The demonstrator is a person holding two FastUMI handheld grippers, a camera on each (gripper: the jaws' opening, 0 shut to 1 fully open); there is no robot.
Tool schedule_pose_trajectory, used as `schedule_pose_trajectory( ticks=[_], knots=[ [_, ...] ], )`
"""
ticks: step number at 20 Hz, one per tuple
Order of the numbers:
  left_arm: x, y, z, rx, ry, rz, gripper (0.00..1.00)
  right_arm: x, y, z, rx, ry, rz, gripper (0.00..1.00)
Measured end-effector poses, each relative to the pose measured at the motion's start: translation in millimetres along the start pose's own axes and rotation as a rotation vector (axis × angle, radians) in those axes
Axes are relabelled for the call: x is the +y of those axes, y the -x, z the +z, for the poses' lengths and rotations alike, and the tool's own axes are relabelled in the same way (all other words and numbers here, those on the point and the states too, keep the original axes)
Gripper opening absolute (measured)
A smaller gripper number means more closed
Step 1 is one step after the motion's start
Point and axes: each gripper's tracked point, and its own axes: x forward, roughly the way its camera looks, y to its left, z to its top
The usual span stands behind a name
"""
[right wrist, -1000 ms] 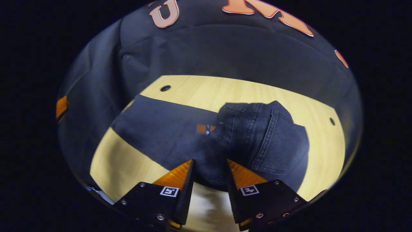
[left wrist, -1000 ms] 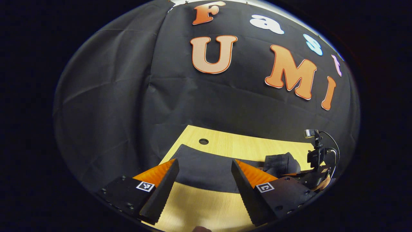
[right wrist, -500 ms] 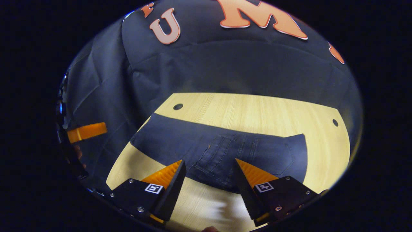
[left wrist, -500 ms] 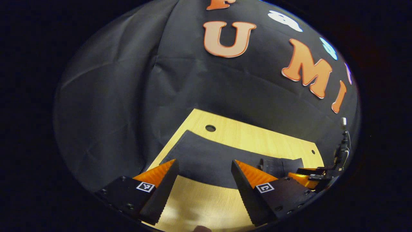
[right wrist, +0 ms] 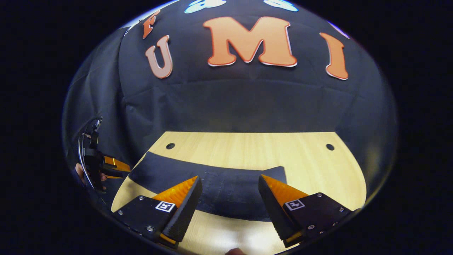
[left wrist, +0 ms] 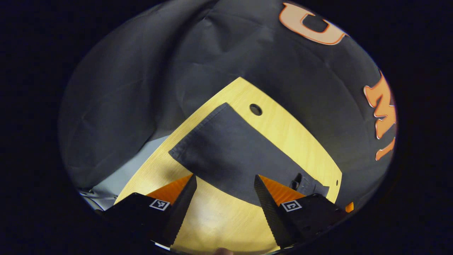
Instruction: Grasp the waist and the cuffs of the jeans and fold them to make the two legs overlap; first hold the waist and fold one-third of the jeans toward the cuffs, then hold the cuffs and fold the remaining one-third in the same direction to finish folding.
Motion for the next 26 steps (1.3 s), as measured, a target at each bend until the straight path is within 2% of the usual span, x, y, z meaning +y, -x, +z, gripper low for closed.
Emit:
schedule_pose_trajectory(
  ticks=[1, 4, 9, 14, 18, 21, 23, 24, 26],
  knots=[
    [6.8, -7.9, 2.3, 0.021, 0.015, 0.009, 0.96, -7.3, 5.7, 3.1, -0.013, -0.004, -0.025, 0.96],
    [23.0, -30.7, 6.6, 0.087, 0.076, 0.023, 0.98, -20.3, 25.7, 2.0, -0.027, -0.02, -0.075, 0.97],
    [56.2, -67.0, 8.7, 0.17, 0.147, 0.127, 0.98, -27.3, 51.1, 0.4, -0.051, -0.045, -0.144, 0.96],
    [67.0, -88.1, 12.3, 0.184, 0.095, 0.254, 0.99, -29.8, 63.5, 0.8, -0.054, -0.068, -0.185, 0.96],
    [71.8, -92.8, 11.9, 0.176, 0.015, 0.365, 0.98, -24.9, 62.5, 13.1, -0.068, -0.063, -0.176, 0.96],
    [71.1, -98.5, 14.6, 0.148, -0.011, 0.358, 0.96, -25.8, 59.7, 20.6, -0.072, -0.047, -0.169, 0.96],
    [64.6, -99.9, 17.8, 0.129, -0.058, 0.331, 0.88, -28.3, 59.4, 23.9, -0.075, -0.048, -0.158, 0.96],
    [60.0, -104.1, 19.6, 0.115, -0.072, 0.305, 0.8, -30.0, 59.2, 23.9, -0.077, -0.046, -0.157, 0.96],
    [50.8, -109.7, 16.8, 0.078, -0.11, 0.26, 0.46, -34.9, 57.5, 22.4, -0.071, -0.04, -0.151, 0.96]
  ],
)
